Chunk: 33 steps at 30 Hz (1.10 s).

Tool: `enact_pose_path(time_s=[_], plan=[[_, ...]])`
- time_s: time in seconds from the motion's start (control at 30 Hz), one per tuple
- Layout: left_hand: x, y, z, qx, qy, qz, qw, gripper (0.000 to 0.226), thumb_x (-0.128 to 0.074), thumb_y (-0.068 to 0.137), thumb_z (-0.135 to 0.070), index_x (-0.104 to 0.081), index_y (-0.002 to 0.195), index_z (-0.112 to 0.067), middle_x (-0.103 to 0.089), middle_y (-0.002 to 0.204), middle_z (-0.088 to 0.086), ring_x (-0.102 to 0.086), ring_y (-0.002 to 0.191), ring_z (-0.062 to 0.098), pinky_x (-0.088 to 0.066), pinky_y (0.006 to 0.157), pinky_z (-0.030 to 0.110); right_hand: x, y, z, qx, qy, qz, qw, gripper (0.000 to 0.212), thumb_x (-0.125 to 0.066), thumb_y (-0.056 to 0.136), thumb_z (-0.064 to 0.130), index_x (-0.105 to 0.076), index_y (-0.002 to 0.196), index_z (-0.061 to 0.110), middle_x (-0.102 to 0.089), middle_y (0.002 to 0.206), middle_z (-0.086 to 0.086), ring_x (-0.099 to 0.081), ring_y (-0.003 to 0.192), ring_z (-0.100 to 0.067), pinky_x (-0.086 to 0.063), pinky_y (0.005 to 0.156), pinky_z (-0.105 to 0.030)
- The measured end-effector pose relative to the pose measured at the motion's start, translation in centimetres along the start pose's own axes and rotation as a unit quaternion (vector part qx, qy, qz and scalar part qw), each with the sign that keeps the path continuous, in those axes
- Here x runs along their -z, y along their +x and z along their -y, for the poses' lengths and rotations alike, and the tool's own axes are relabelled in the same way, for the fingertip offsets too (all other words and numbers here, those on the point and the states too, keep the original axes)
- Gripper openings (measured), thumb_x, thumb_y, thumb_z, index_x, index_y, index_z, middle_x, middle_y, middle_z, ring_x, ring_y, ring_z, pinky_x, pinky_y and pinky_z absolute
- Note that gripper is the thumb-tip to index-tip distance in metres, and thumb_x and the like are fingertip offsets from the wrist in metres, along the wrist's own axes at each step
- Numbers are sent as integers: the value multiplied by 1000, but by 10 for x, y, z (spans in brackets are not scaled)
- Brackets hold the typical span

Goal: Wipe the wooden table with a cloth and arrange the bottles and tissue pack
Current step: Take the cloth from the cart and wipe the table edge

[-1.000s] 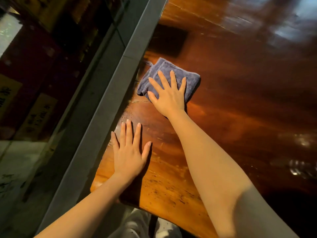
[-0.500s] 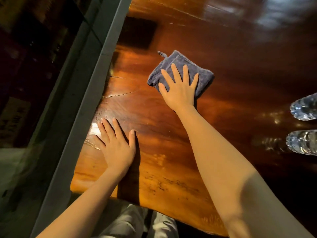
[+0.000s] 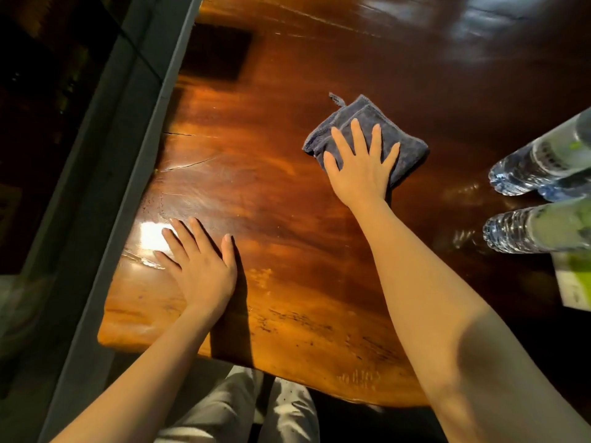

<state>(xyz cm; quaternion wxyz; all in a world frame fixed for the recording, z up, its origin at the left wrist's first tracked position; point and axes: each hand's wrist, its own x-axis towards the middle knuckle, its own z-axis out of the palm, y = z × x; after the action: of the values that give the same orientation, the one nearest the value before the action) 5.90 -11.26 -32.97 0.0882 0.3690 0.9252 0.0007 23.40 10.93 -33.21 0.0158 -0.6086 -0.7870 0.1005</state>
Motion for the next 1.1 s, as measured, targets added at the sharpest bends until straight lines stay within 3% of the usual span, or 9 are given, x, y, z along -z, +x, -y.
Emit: enact_pose_path(time_s=[0.23,0.47,0.83,1.1], plan=[[-9,1,3,-5,12,-9,1000,68,-22,94,-51,-18,146,-7,-19,154,24,-12,143,43,-11,111,65,4,-23,-34,-45,2,-14,999,55,-20,93,56,-15,146,44,-10,161,4,0,148,-32,1,113,-65],[-9,2,4,-14,11,-10,1000,69,-22,94,-52,-18,146,-7,-19,154,25,-12,143,43,-8,111,64,1,-36,-18,-126,-1,-3,992,55,-18,95,56,-9,147,43,-4,161,3,5,147,-34,4,111,-69],[10,-1,19,-89,8,15,996,72,-18,93,-54,-15,149,-10,-13,157,20,-8,145,39,-8,115,59,-17,-49,69,-185,11,0,983,57,-18,95,57,-8,148,40,-1,161,1,8,146,-37,6,108,-72],[13,12,56,-163,-3,10,987,64,-18,96,-54,-12,150,-21,-11,159,12,-6,147,29,0,116,52,-36,-59,180,-149,26,10,988,57,-20,94,56,-7,148,40,-1,161,2,10,146,-38,7,107,-72]])
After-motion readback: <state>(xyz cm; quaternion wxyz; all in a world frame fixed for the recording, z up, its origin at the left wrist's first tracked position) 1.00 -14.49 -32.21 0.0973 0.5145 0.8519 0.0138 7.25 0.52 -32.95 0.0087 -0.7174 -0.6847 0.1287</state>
